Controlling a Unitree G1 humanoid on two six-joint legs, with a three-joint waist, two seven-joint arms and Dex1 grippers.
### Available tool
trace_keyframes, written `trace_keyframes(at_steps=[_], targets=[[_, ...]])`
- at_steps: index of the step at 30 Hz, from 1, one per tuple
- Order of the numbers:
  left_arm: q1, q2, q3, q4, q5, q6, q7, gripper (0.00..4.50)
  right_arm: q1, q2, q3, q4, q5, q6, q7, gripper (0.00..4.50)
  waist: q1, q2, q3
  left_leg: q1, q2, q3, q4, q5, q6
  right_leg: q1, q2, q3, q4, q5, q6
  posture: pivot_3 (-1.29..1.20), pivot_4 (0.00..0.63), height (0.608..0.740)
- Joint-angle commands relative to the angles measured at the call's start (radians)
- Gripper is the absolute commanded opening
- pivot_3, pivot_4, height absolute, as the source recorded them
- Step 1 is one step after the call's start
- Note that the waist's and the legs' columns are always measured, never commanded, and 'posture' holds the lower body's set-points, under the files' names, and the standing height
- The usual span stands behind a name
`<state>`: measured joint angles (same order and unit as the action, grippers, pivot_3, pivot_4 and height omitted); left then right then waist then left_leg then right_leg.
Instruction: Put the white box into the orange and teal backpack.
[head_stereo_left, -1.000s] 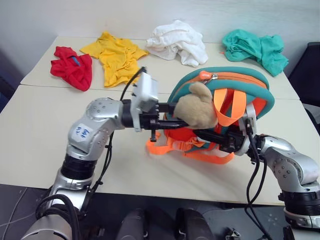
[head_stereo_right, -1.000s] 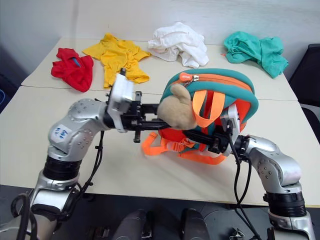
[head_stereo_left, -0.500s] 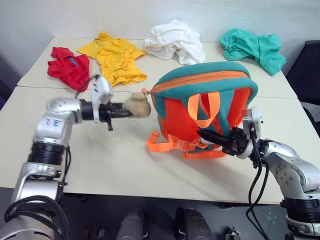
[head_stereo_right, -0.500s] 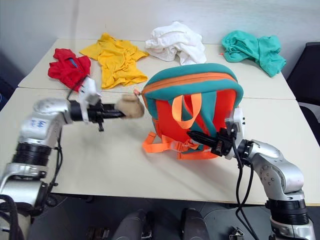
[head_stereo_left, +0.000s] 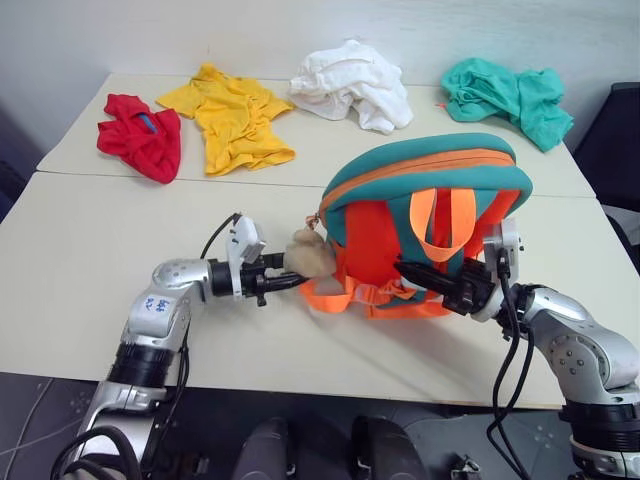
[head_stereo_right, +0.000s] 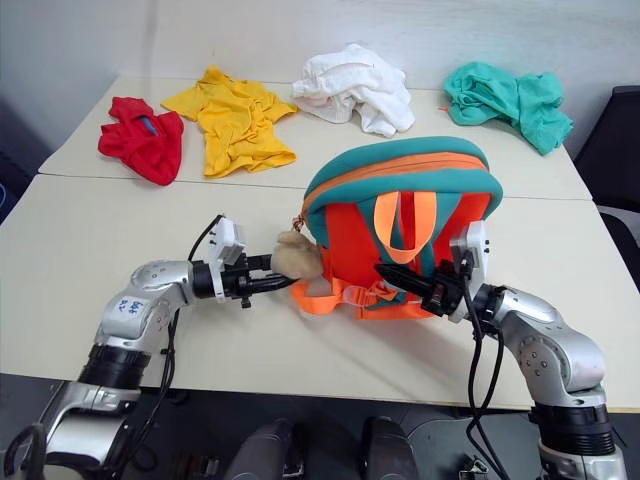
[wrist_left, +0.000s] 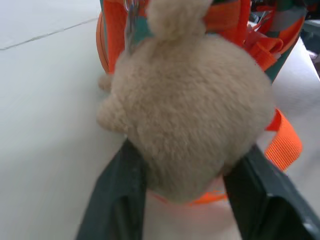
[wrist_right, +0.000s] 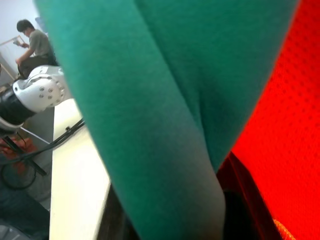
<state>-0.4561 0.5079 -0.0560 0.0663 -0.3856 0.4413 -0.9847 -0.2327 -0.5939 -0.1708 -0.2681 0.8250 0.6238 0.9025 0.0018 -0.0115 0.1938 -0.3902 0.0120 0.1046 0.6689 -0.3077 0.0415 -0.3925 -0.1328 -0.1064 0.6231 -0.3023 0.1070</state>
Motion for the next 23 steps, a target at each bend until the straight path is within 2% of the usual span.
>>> trace_keyframes(at_steps=[1,4,8,12,15,18,23], targets=[[0.050,0.038,0.096,-0.088,-0.052,-0.003,0.008,3.48,0.013,-0.031,-0.051,-0.022,0.009,-0.021,0.023,2.04,-0.002,0.000,0.000,0.000,0.000,0.000,-0.001,0.000,0.000,0.000,0.000,0.000,0.000,0.000,0.000,0.00,0.150,0.740],[0.093,0.115,0.179,-0.127,-0.087,0.004,-0.022,4.47,0.044,-0.085,-0.093,-0.009,-0.007,-0.041,0.064,3.08,-0.003,0.000,0.000,0.000,0.001,0.000,-0.001,0.000,0.000,-0.001,0.000,0.001,-0.001,0.000,0.000,0.00,0.150,0.740],[0.224,0.240,0.312,-0.159,-0.145,-0.011,-0.115,4.50,0.122,-0.203,-0.166,0.039,-0.065,-0.093,0.159,4.44,-0.004,0.000,0.000,0.000,0.001,0.000,-0.003,-0.001,-0.001,0.000,0.000,0.001,-0.002,0.000,0.000,0.00,0.150,0.740],[0.384,0.315,0.425,-0.171,-0.144,-0.043,-0.154,4.50,0.207,-0.296,-0.207,0.139,-0.172,-0.219,0.262,4.48,-0.003,0.000,0.000,0.001,0.001,0.000,-0.003,-0.001,-0.001,0.000,-0.001,0.001,-0.004,0.000,0.000,0.00,0.150,0.740],[0.552,0.327,0.530,-0.219,-0.100,-0.096,-0.128,4.50,0.223,-0.315,-0.214,0.345,-0.316,-0.513,0.348,4.48,-0.004,0.000,0.000,0.001,0.001,0.001,-0.004,-0.003,-0.001,0.000,-0.001,0.001,-0.008,0.000,-0.001,0.00,0.150,0.740],[0.675,0.325,0.586,-0.258,-0.060,-0.190,-0.136,4.50,0.185,-0.307,-0.206,0.477,-0.378,-0.696,0.388,4.48,-0.006,0.001,0.000,0.002,0.001,0.002,-0.004,-0.004,-0.001,0.000,-0.001,0.002,-0.008,0.000,-0.001,0.00,0.150,0.740],[0.677,0.311,0.583,-0.239,-0.004,-0.250,-0.040,4.50,0.129,-0.295,-0.159,0.619,-0.444,-0.861,0.429,4.48,-0.003,0.003,0.001,0.003,0.001,0.001,-0.004,-0.005,-0.004,0.000,-0.002,0.002,-0.005,-0.001,-0.003,0.00,0.150,0.740]])
